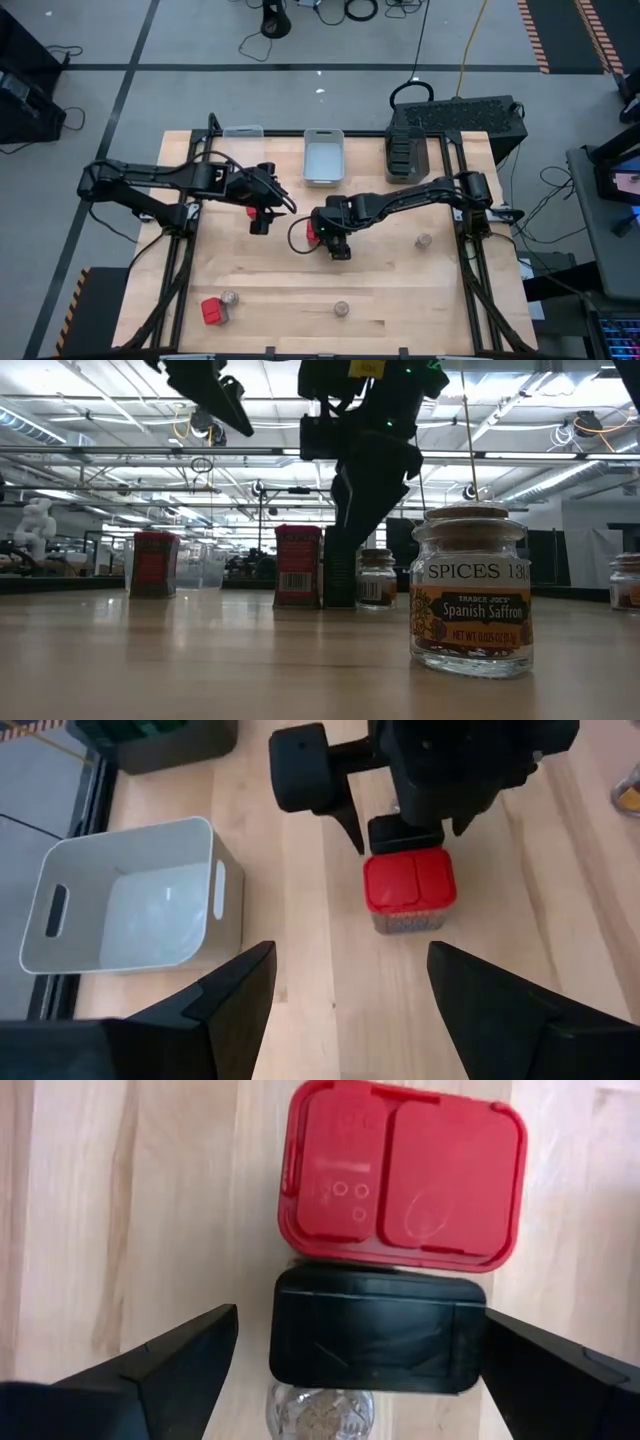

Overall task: Sort spices by type
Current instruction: Put the green seasoning can into the black bin

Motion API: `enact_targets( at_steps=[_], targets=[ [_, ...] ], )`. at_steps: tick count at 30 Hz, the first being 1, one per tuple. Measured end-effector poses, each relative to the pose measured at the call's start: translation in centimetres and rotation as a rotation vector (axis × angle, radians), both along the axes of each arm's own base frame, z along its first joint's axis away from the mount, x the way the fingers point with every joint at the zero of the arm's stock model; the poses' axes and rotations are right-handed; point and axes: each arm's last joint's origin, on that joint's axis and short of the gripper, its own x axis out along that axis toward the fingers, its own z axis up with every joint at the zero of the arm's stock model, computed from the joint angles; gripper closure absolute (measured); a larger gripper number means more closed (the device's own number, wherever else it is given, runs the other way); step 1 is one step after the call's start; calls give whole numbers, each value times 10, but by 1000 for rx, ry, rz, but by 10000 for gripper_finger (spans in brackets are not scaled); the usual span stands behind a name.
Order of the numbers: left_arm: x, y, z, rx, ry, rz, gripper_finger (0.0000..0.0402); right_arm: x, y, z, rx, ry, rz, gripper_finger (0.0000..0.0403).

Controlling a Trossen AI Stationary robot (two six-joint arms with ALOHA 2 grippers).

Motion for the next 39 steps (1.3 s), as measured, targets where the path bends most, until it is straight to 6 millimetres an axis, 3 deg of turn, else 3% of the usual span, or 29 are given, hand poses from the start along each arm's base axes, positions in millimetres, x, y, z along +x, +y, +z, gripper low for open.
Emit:
enact_targets(
  at_steps=[9,22,28,31,39],
  targets=[
    [-1,0,-6,-11,18,12,135,1,-1,3,0,-27,-5,38],
    [-1,0,-6,-11,19,13,135,1,-2,3,1,-25,-15,140],
    [-1,0,-6,-11,19,13,135,1,-3,5,0,-30,-12,152],
    [-1,0,-6,-10,19,13,135,-2,-7,10,-1,-24,-19,147],
    [-1,0,-6,-9,23,17,135,-21,-39,54,-54,-75,-103,149]
  ],
)
